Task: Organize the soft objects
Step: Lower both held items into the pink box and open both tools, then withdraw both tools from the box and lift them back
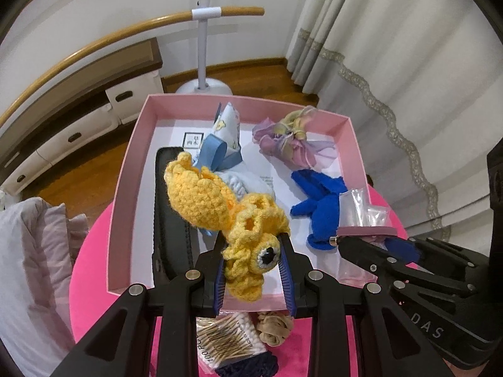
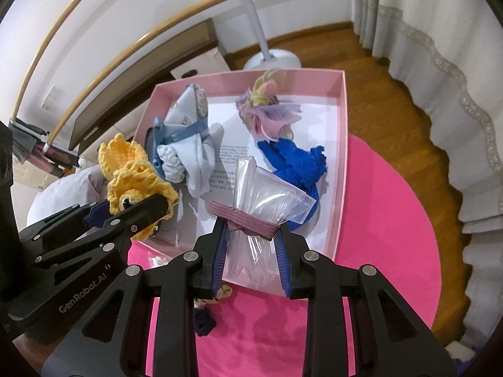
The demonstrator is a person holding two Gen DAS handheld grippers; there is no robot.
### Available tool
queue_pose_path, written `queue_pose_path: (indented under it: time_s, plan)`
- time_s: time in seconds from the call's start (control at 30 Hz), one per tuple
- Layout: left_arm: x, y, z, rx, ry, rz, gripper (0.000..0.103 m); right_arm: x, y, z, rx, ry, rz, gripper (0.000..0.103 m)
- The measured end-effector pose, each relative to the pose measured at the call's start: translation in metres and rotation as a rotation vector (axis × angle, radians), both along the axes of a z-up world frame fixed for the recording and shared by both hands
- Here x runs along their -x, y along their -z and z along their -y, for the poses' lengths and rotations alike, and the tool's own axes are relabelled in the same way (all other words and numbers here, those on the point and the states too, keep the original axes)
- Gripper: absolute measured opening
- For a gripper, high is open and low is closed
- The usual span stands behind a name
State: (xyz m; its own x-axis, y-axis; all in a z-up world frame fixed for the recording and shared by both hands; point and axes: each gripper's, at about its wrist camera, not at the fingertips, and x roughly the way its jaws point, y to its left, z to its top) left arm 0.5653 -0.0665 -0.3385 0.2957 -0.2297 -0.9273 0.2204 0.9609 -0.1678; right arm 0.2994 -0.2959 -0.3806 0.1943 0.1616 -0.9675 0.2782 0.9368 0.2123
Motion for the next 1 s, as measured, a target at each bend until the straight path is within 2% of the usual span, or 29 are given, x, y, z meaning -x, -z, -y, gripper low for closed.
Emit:
queue_pose_path:
  time_s: [0.27, 0.5, 0.6, 0.7, 0.77, 0.87, 0.9, 0.93, 1.0]
  plan:
    - [-0.013, 0.020, 0.003, -0.014, -0.005, -0.029, 0.028, 0.003, 0.017, 0.001, -0.010, 0.003, -0.039, 0.027]
    - [-0.015, 0.032, 0.005, -0.024, -0.005, -0.042, 0.036, 0.008, 0.029, 0.001, -0.002, -0.005, -0.058, 0.034]
    - [-0.010, 0.033, 0.006, -0.040, -0.008, -0.034, 0.043, 0.011, 0.028, 0.000, 0.008, -0.002, -0.049, 0.048]
    - [-0.006, 0.031, 0.000, -0.058, -0.027, -0.035, 0.057, 0.015, 0.023, 0.002, 0.034, 0.005, -0.041, 0.061]
    - [-0.003, 0.026, -0.005, -0.063, -0.042, -0.018, 0.072, 0.019, 0.019, 0.006, 0.048, 0.017, -0.034, 0.083]
    - [0.008, 0.014, -0.010, -0.078, -0.049, 0.036, 0.088, 0.024, 0.010, 0.008, 0.062, 0.023, -0.016, 0.095]
    - [0.013, 0.008, -0.011, -0.083, -0.052, 0.056, 0.091, 0.027, 0.006, 0.009, 0.071, 0.024, -0.009, 0.096]
    - [0.017, 0.004, -0.012, -0.084, -0.053, 0.071, 0.092, 0.028, 0.003, 0.009, 0.072, 0.026, -0.005, 0.103]
    - [0.027, -0.007, -0.015, -0.092, -0.054, 0.102, 0.093, 0.034, -0.007, 0.009, 0.070, 0.033, 0.011, 0.103]
